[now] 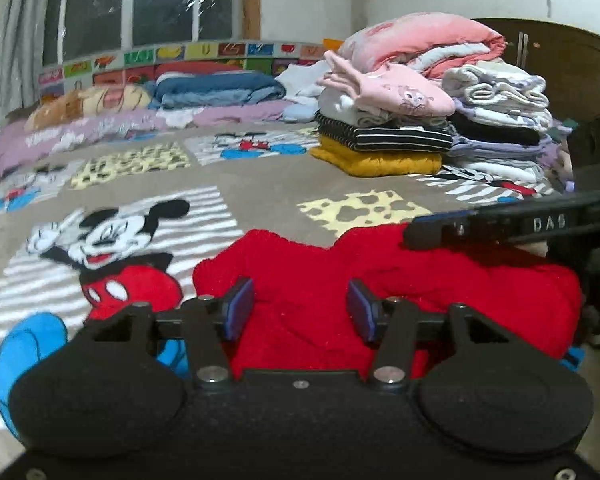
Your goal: Fold clothes
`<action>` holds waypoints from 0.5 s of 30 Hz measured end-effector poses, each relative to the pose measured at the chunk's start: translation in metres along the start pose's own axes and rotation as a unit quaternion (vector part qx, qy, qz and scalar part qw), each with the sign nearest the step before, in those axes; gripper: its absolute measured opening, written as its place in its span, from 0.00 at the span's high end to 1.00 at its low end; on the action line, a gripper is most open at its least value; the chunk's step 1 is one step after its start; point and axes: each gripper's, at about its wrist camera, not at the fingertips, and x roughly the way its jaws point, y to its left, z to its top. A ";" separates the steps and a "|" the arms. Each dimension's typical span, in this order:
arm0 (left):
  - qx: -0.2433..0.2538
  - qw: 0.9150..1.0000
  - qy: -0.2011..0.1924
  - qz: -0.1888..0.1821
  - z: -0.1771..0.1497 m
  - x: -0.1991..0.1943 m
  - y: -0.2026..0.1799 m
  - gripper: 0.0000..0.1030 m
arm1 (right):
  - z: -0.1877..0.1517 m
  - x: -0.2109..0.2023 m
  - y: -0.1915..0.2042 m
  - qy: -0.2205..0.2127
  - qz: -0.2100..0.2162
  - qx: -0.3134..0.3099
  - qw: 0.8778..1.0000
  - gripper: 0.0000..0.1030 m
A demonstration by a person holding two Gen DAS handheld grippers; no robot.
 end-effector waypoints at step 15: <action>-0.044 0.996 -0.050 -0.065 0.016 -0.030 0.027 0.46 | 0.000 -0.015 0.021 -0.026 -0.014 -0.044 0.999 0.53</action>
